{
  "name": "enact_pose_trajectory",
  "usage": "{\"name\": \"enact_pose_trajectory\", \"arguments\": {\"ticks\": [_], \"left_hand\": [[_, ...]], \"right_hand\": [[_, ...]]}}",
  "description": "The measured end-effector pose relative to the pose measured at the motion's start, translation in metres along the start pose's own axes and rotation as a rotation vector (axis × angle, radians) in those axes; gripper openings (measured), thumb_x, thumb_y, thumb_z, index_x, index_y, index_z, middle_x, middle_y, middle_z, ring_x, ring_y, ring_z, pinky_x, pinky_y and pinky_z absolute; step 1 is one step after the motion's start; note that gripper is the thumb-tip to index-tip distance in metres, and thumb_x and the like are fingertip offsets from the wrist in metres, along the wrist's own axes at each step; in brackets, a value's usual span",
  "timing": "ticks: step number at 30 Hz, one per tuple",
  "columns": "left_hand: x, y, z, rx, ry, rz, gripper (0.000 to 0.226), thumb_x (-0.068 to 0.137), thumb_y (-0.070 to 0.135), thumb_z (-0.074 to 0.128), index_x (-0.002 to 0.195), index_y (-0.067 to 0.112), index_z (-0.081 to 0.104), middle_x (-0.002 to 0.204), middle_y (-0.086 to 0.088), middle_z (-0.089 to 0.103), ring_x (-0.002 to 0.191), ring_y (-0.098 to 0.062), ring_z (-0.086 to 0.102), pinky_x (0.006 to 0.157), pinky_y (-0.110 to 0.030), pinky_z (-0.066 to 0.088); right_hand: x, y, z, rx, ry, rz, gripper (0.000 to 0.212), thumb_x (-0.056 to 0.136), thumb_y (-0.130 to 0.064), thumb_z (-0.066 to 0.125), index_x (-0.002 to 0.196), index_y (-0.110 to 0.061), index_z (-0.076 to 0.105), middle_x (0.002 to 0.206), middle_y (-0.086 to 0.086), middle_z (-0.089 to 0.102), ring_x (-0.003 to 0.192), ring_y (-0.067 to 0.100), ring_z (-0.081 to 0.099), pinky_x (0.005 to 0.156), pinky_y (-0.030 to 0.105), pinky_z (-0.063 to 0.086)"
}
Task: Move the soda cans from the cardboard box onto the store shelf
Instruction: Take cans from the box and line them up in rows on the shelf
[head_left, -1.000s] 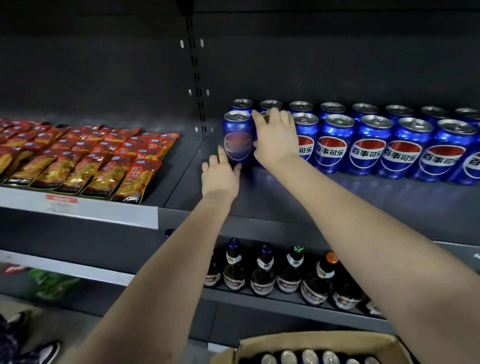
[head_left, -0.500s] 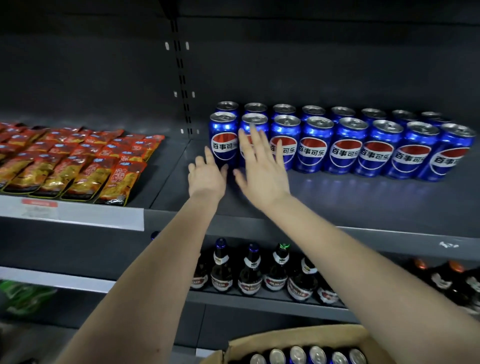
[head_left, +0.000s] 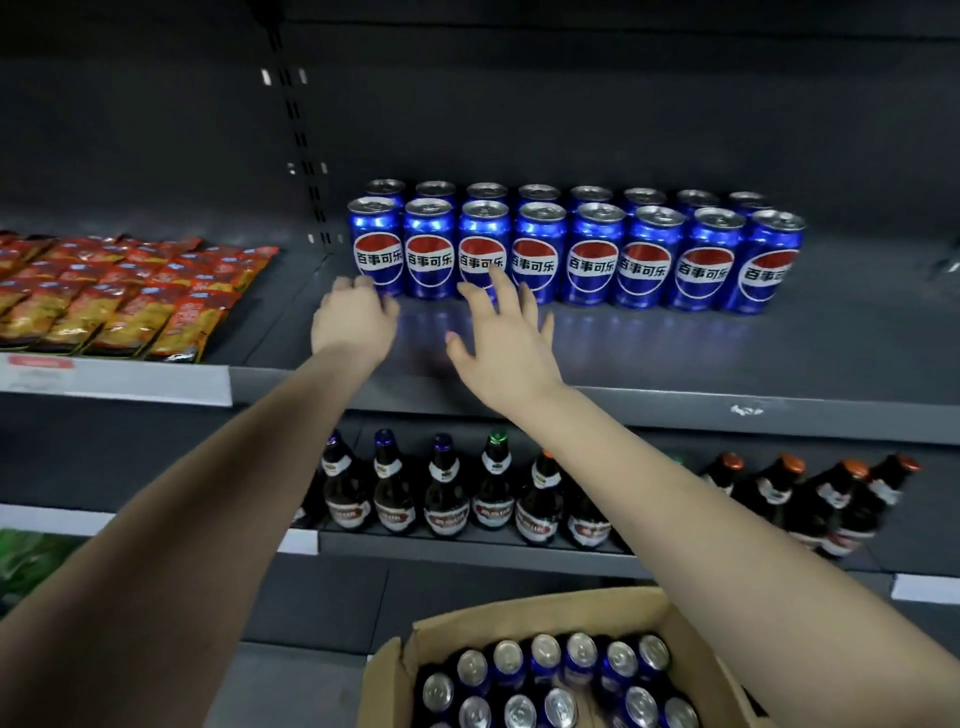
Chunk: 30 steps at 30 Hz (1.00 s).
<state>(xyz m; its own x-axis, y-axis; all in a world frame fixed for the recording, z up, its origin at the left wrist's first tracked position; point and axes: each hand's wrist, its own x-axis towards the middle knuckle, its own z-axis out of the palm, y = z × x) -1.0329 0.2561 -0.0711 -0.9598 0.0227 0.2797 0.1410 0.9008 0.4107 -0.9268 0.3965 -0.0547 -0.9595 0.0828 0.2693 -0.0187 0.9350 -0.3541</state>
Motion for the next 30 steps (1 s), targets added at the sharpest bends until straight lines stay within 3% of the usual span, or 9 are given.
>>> {"name": "enact_pose_trajectory", "arguments": {"ticks": [8, 12, 16, 19, 26, 30], "left_hand": [[-0.082, 0.006, -0.024, 0.212, 0.03, 0.103, 0.042, 0.094, 0.032, 0.046, 0.131, 0.012, 0.049, 0.13, -0.014, 0.053, 0.12, -0.035, 0.046, 0.097, -0.042, 0.034], [-0.122, 0.013, -0.03, 0.134, -0.027, 0.185, 0.038, 0.093, 0.028, 0.049, 0.128, 0.014, 0.052, 0.128, -0.011, 0.055, 0.119, -0.032, 0.047, 0.099, -0.04, 0.035], [-0.166, 0.028, -0.025, 0.005, -0.169, 0.274, 0.034, 0.09, 0.022, 0.054, 0.123, 0.013, 0.057, 0.125, -0.008, 0.059, 0.117, -0.028, 0.052, 0.102, -0.039, 0.04], [-0.199, 0.029, -0.005, 0.011, -0.237, 0.259, 0.035, 0.089, 0.023, 0.055, 0.123, 0.015, 0.058, 0.125, -0.007, 0.058, 0.118, -0.028, 0.051, 0.102, -0.039, 0.039], [-0.277, 0.008, 0.059, 0.067, -0.48, 0.139, 0.043, 0.095, 0.029, 0.047, 0.138, 0.023, 0.044, 0.143, 0.001, 0.041, 0.132, -0.023, 0.036, 0.107, -0.039, 0.034], [-0.308, -0.02, 0.093, 0.026, -0.54, 0.085, 0.043, 0.094, 0.029, 0.05, 0.136, 0.022, 0.046, 0.141, 0.0, 0.045, 0.132, -0.023, 0.037, 0.107, -0.037, 0.034]], "right_hand": [[-0.067, 0.008, -0.011, -0.025, 0.002, -0.157, 0.052, 0.093, -0.026, 0.05, 0.143, -0.019, 0.035, 0.158, 0.011, 0.012, 0.145, 0.034, 0.012, 0.118, 0.048, 0.013], [-0.095, 0.021, -0.02, -0.047, -0.021, -0.16, 0.051, 0.093, -0.026, 0.049, 0.142, -0.019, 0.036, 0.157, 0.012, 0.014, 0.144, 0.034, 0.015, 0.118, 0.046, 0.016], [-0.123, 0.034, -0.02, -0.045, -0.097, -0.132, 0.048, 0.094, -0.028, 0.048, 0.14, -0.02, 0.039, 0.156, 0.009, 0.016, 0.141, 0.034, 0.019, 0.111, 0.047, 0.029], [-0.15, 0.042, -0.007, -0.055, -0.162, -0.12, 0.047, 0.092, -0.028, 0.049, 0.137, -0.018, 0.042, 0.155, 0.008, 0.019, 0.138, 0.035, 0.022, 0.104, 0.048, 0.036], [-0.216, 0.079, 0.048, -0.096, -0.419, -0.099, 0.048, 0.095, -0.028, 0.046, 0.14, -0.017, 0.036, 0.157, 0.008, 0.011, 0.139, 0.04, 0.015, 0.11, 0.053, 0.028], [-0.244, 0.1, 0.08, -0.1, -0.526, -0.03, 0.047, 0.095, -0.027, 0.046, 0.141, -0.022, 0.034, 0.155, 0.01, 0.013, 0.137, 0.042, 0.019, 0.108, 0.053, 0.03]]}}
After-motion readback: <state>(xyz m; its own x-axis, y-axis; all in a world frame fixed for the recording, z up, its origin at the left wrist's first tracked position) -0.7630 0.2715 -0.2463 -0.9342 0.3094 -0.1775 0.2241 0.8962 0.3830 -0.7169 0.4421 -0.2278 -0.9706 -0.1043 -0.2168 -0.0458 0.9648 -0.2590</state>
